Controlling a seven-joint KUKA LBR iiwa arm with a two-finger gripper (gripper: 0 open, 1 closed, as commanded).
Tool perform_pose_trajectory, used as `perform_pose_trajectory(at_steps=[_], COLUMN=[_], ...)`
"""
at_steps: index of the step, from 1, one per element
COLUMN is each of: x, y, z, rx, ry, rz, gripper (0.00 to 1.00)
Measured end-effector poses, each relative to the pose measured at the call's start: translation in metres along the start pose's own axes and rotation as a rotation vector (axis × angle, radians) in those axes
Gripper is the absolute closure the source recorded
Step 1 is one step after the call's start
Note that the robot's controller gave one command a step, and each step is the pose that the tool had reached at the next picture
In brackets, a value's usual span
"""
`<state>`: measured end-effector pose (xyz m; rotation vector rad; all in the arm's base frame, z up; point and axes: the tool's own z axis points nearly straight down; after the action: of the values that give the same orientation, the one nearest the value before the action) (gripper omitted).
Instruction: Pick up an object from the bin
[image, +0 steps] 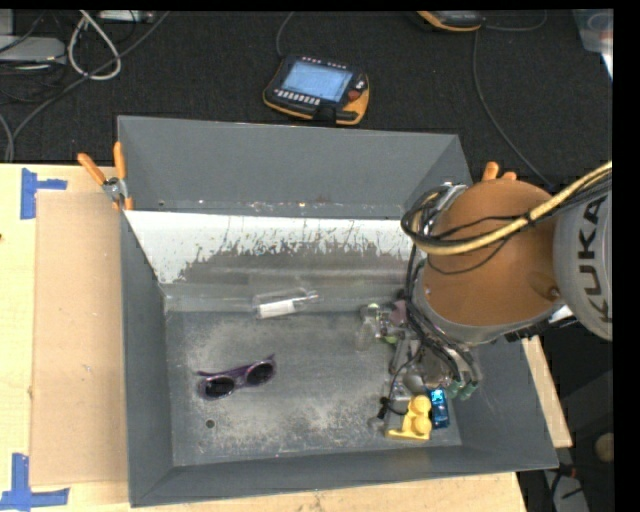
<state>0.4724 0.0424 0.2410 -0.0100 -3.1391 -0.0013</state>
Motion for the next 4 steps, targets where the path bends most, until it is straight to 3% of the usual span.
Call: perform_pose_trajectory(at_steps=[2,3,4], x=[-0.003,-0.002,-0.003], y=[-0.011,-0.036,-0.028], z=[0.007,0.017,0.102], rx=[-0.003,0.0,-0.002], ry=[-0.003,0.003,0.003], rz=[0.013,0.02,-0.421], gripper=[0.0,0.0,0.0])
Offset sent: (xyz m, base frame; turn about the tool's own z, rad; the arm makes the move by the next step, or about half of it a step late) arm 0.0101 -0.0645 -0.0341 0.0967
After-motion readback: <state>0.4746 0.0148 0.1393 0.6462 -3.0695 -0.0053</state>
